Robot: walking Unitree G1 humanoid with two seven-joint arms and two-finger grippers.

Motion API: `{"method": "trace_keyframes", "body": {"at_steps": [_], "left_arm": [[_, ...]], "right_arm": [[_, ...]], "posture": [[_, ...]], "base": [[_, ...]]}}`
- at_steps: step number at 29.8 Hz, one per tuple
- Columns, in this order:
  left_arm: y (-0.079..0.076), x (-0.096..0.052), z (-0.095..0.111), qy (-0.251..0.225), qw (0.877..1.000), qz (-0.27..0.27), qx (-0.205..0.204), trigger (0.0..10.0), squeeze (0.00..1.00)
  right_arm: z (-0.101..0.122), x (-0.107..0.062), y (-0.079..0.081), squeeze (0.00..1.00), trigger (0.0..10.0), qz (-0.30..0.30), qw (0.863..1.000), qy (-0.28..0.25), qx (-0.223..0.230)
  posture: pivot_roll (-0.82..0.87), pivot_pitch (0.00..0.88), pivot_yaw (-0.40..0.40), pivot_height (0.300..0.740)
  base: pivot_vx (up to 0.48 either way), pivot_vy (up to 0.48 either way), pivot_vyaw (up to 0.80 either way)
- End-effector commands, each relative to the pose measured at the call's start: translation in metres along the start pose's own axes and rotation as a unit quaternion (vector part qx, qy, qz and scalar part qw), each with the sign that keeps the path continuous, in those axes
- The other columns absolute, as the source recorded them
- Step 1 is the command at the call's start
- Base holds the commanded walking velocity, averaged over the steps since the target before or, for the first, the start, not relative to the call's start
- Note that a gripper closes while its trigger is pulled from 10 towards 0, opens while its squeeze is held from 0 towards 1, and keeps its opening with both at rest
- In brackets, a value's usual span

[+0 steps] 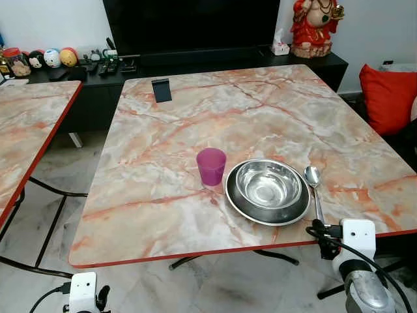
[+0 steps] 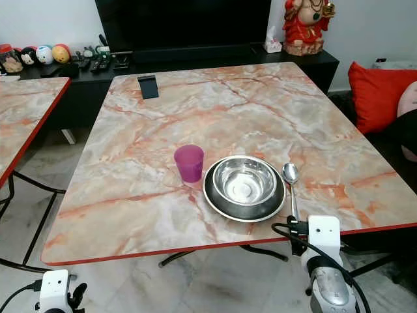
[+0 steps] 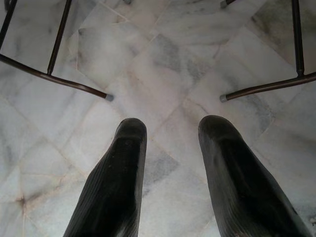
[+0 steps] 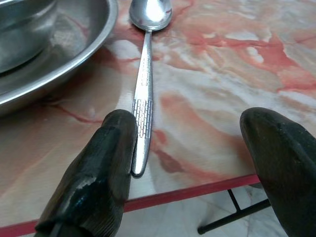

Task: Setting the table

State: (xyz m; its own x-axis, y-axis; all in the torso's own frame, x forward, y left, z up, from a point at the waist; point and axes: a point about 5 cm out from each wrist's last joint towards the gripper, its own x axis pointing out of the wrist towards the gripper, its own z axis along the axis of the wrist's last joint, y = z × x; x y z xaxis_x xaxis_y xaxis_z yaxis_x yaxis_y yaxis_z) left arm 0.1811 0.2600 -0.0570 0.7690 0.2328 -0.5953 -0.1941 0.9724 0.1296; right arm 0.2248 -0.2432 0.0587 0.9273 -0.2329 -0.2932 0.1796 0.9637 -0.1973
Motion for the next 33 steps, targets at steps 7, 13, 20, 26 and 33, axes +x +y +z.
{"method": "trace_keyframes", "body": {"at_steps": [7, 13, 20, 26, 33], "left_arm": [[0.0021, -0.0004, -0.0027, 0.012, 1.0, 0.001, 0.008, 10.0, 0.0], [0.0019, 0.0004, -0.0013, 0.011, 1.0, 0.0, 0.008, 10.0, 0.0], [0.0011, 0.001, -0.0002, 0.01, 1.0, 0.0, 0.007, 10.0, 0.0], [0.0015, 0.0009, -0.0005, 0.011, 1.0, 0.002, 0.007, 10.0, 0.0], [0.0018, 0.0004, -0.0017, 0.013, 1.0, 0.003, 0.008, 10.0, 0.0]], "right_arm": [[-0.0085, 0.0003, -0.0147, 0.0, 10.0, -0.04, 0.999, 0.027, -0.011], [-0.0077, 0.0008, -0.018, 0.0, 10.0, -0.052, 0.998, 0.028, -0.011], [-0.006, 0.0018, -0.0204, 0.0, 10.0, -0.062, 0.998, 0.026, -0.012], [-0.0053, 0.0028, -0.0181, 0.0, 10.0, -0.059, 0.998, 0.025, -0.011], [-0.0046, 0.0036, -0.0172, 0.0, 10.0, -0.059, 0.998, 0.024, -0.009]], "posture": [[-0.13, 0.0, 0.053, 0.724], [-0.13, 0.0, 0.053, 0.724], [-0.13, 0.0, 0.052, 0.724], [-0.12, 0.0, 0.051, 0.724], [-0.12, 0.0, 0.051, 0.724]], "base": [[0.0, 0.0, 0.0], [0.0, 0.0, 0.0], [0.0, 0.0, 0.0], [0.0, 0.0, 0.0], [0.0, 0.0, 0.0]]}}
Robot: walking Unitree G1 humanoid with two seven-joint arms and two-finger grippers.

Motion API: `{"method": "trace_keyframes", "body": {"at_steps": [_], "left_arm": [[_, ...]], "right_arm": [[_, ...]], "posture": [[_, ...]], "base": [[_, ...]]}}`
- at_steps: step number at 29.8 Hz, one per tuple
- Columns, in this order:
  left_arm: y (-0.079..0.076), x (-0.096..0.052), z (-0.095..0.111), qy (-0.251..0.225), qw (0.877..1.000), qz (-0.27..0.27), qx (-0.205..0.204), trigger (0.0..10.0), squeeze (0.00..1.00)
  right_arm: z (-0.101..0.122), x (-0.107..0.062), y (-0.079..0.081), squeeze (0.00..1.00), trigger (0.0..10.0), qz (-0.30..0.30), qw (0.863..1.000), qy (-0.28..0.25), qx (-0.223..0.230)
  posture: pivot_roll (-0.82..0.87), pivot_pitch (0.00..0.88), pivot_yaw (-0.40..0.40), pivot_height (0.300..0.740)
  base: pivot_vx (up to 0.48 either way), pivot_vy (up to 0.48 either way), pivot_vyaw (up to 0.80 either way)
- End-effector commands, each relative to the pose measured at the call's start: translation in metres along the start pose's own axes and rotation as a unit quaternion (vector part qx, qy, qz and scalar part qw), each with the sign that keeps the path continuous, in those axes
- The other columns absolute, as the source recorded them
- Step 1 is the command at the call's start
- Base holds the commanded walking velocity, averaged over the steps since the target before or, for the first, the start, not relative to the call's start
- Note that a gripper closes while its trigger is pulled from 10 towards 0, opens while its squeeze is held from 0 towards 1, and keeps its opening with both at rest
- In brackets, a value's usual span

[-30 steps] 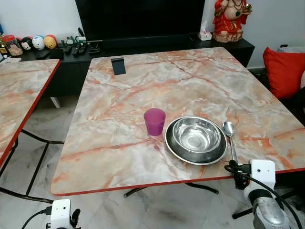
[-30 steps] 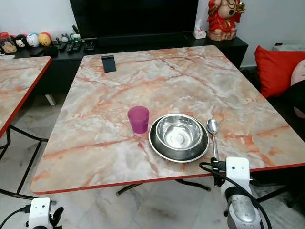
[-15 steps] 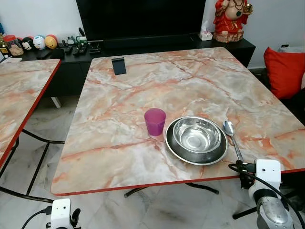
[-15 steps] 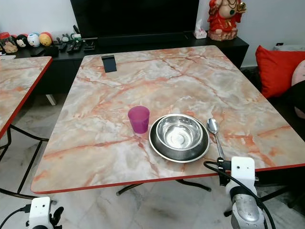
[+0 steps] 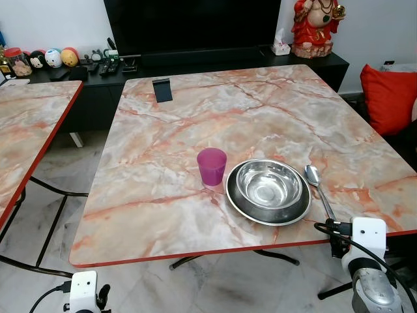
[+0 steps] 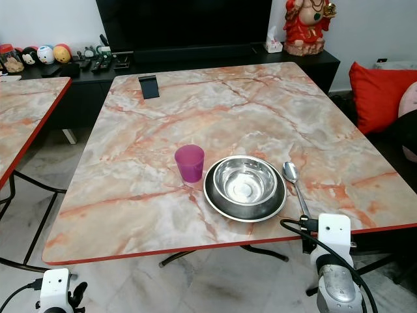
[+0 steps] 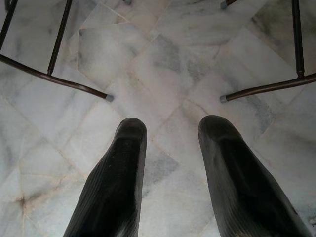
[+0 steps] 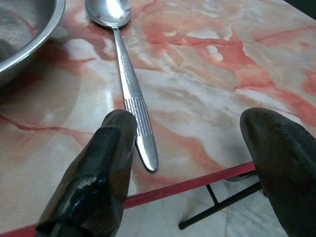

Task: Setting the table

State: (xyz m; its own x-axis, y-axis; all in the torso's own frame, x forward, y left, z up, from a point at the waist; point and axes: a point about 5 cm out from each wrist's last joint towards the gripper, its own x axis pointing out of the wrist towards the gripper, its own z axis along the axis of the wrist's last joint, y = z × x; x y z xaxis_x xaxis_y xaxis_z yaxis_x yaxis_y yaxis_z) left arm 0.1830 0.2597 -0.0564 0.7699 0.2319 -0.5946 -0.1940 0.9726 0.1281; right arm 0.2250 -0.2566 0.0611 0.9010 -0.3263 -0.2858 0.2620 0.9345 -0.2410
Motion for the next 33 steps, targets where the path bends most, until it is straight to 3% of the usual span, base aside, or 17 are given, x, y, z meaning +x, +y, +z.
{"method": "trace_keyframes", "body": {"at_steps": [1, 33], "left_arm": [[0.0024, -0.0006, -0.0033, 0.013, 1.0, 0.003, 0.008, 10.0, 0.0], [0.003, -0.0008, -0.0036, 0.013, 1.0, 0.003, 0.009, 10.0, 0.0]], "right_arm": [[-0.0051, 0.0014, -0.0035, 0.0, 10.0, -0.011, 1.0, 0.016, -0.001], [0.0014, 0.0036, -0.0018, 0.0, 10.0, -0.023, 1.0, -0.001, 0.011]], "posture": [[-0.12, 0.0, 0.051, 0.724], [-0.12, 0.0, 0.052, 0.724]], "base": [[0.0, 0.0, 0.0], [0.0, 0.0, 0.0]]}}
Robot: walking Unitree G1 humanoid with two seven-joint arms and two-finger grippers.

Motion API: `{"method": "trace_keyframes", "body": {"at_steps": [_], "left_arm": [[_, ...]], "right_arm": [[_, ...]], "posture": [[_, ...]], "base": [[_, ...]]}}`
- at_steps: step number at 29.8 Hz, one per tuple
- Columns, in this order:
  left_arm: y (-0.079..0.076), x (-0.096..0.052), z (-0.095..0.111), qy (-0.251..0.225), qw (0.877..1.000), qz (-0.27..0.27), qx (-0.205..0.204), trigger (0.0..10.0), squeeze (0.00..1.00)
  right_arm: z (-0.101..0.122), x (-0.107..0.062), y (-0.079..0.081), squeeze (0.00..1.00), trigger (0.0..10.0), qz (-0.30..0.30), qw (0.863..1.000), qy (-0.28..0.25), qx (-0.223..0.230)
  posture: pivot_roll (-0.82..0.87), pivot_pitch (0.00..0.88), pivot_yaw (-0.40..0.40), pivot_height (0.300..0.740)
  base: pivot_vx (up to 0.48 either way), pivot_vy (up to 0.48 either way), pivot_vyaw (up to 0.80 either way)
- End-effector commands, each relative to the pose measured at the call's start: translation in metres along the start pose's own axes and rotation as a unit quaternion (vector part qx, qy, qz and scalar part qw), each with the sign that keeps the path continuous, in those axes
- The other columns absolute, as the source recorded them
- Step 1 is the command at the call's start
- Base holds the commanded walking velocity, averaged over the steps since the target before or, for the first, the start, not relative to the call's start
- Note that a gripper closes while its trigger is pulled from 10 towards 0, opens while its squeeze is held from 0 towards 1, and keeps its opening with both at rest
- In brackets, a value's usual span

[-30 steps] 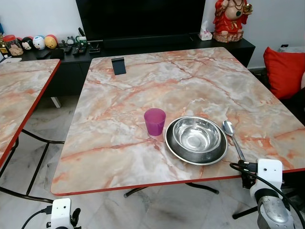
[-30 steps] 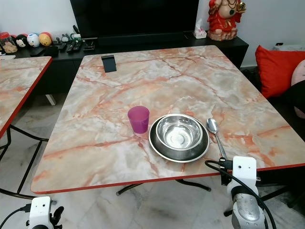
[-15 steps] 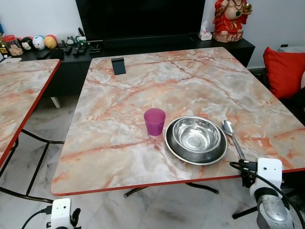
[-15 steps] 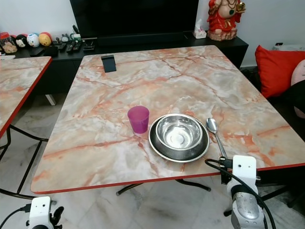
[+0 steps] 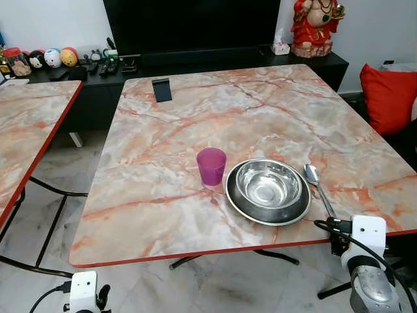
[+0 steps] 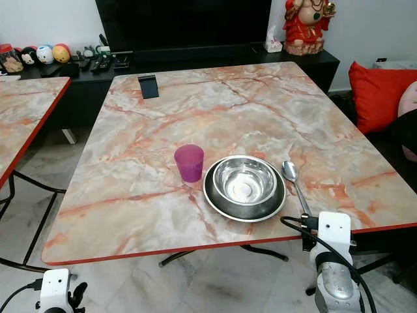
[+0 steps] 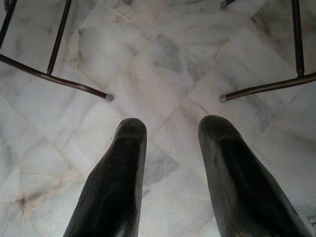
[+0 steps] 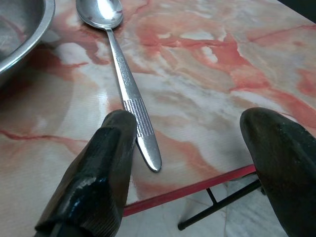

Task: Setting the table

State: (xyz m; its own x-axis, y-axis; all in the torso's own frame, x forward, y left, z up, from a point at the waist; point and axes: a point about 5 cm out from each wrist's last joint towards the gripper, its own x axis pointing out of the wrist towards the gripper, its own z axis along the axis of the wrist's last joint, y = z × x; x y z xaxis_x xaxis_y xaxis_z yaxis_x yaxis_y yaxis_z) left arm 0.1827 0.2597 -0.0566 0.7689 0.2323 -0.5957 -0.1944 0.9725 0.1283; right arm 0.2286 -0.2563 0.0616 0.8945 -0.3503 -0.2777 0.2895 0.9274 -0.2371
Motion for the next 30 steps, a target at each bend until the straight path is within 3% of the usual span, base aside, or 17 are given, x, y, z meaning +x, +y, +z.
{"method": "trace_keyframes", "body": {"at_steps": [1, 19, 30], "left_arm": [[0.003, -0.001, -0.003, 0.013, 1.0, 0.003, 0.009, 10.0, 0.0], [0.004, 0.0, -0.002, 0.011, 1.0, 0.002, 0.015, 10.0, 0.0], [0.003, 0.001, 0.001, 0.002, 1.0, 0.001, 0.018, 10.0, 0.0]], "right_arm": [[0.0, 0.001, -0.003, 0.0, 10.0, -0.011, 1.0, -0.001, 0.006], [0.008, -0.001, 0.004, 0.0, 10.0, -0.003, 0.999, -0.03, 0.031], [0.038, -0.006, 0.018, 0.0, 10.0, 0.027, 0.988, -0.133, 0.074]], "posture": [[-0.12, 0.0, 0.052, 0.724], [-0.13, 0.0, 0.061, 0.724], [-0.13, 0.0, 0.061, 0.724]], "base": [[0.0, 0.0, 0.0], [0.0, 0.0, 0.0], [0.0, 0.0, 0.0]]}}
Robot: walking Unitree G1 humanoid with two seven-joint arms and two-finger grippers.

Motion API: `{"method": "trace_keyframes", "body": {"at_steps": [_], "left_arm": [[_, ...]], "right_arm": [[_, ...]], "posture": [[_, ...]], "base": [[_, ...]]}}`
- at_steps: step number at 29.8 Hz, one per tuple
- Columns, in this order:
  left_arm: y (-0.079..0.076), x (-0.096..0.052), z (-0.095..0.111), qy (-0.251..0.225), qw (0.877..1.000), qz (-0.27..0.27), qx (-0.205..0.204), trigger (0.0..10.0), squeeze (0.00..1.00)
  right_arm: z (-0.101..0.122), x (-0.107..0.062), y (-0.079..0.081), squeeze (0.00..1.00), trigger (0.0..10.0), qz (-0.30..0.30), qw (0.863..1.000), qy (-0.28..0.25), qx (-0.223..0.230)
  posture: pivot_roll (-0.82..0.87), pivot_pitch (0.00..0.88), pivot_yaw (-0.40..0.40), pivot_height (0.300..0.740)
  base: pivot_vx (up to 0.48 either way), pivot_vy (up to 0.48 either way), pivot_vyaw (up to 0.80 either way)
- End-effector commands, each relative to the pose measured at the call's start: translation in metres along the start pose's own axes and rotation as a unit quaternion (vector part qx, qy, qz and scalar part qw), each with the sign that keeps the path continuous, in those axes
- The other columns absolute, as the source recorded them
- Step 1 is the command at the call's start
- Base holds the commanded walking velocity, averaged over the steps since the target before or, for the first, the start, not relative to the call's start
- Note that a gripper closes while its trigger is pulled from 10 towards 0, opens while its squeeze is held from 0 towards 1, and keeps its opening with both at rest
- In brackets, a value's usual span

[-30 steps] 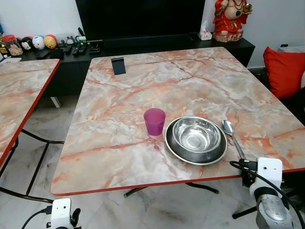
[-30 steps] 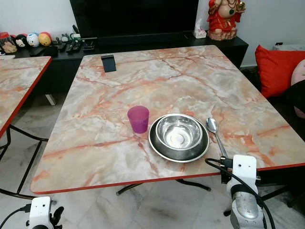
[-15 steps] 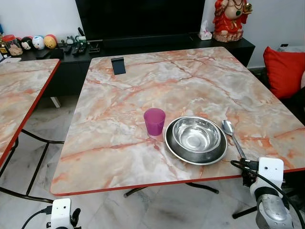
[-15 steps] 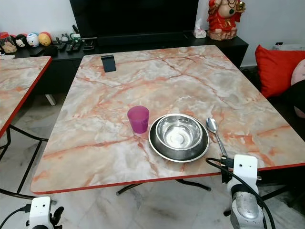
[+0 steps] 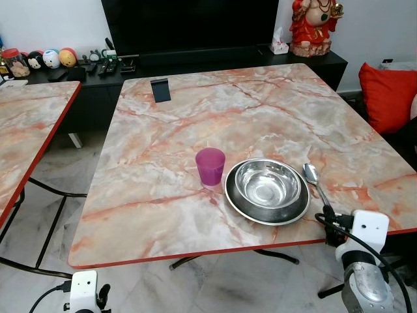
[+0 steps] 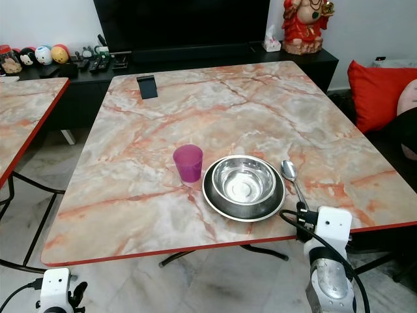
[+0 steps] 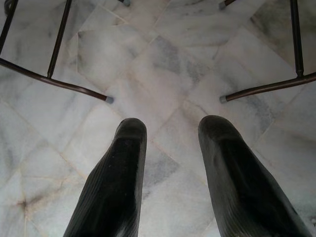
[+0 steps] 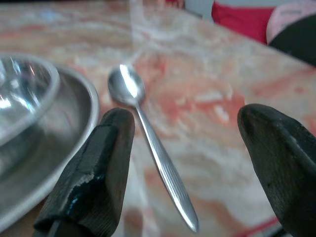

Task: Setting the table

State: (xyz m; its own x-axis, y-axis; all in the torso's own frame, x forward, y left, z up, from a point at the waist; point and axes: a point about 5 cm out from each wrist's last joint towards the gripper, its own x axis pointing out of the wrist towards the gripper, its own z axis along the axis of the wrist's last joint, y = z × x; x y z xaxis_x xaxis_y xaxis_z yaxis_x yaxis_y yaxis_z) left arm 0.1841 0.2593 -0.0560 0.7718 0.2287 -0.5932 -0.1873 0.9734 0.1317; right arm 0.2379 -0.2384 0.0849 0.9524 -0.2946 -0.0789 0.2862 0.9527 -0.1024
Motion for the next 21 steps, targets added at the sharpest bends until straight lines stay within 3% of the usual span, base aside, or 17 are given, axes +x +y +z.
{"method": "trace_keyframes", "body": {"at_steps": [1, 3, 4, 6, 9, 15, 21], "left_arm": [[0.004, 0.0, 0.0, 0.003, 1.0, 0.003, 0.014, 10.0, 0.0], [0.004, 0.0, 0.0, 0.002, 1.0, 0.004, 0.014, 10.0, 0.0], [0.003, -0.001, -0.001, -0.002, 1.0, 0.005, 0.01, 10.0, 0.0], [0.003, -0.001, -0.001, -0.002, 1.0, 0.006, 0.008, 10.0, 0.0], [0.003, -0.002, -0.003, -0.002, 1.0, 0.006, 0.005, 10.0, 0.0], [0.001, -0.002, -0.002, -0.009, 1.0, 0.011, -0.003, 10.0, 0.0], [-0.001, -0.005, -0.007, -0.005, 1.0, 0.015, -0.009, 10.0, 0.0]], "right_arm": [[0.012, 0.001, 0.007, 0.0, 10.0, 0.013, 0.999, -0.033, 0.01], [0.015, 0.002, 0.009, 0.0, 10.0, 0.018, 0.999, -0.044, -0.002], [0.03, 0.005, 0.017, 0.0, 10.0, 0.025, 0.996, -0.087, -0.003], [0.042, 0.009, 0.024, 0.0, 10.0, 0.036, 0.992, -0.12, -0.006], [0.051, 0.016, 0.036, 0.0, 10.0, 0.059, 0.988, -0.139, -0.007], [0.058, 0.026, 0.054, 0.0, 10.0, 0.09, 0.985, -0.151, -0.003], [0.06, 0.028, 0.059, 0.0, 10.0, 0.1, 0.983, -0.157, -0.004]], "posture": [[-0.13, 0.0, 0.061, 0.724], [-0.13, 0.0, 0.061, 0.724], [-0.12, 0.0, 0.061, 0.724], [-0.12, 0.0, 0.06, 0.724], [-0.11, 0.0, 0.058, 0.724], [-0.09, 0.0, 0.041, 0.724], [-0.09, 0.0, 0.03, 0.724]], "base": [[0.0, 0.0, 0.0], [0.0, 0.0, 0.0], [0.0, 0.0, 0.0], [0.0, 0.0, 0.0], [0.0, 0.0, 0.0], [0.0, 0.0, 0.0], [0.0, 0.0, 0.0]]}}
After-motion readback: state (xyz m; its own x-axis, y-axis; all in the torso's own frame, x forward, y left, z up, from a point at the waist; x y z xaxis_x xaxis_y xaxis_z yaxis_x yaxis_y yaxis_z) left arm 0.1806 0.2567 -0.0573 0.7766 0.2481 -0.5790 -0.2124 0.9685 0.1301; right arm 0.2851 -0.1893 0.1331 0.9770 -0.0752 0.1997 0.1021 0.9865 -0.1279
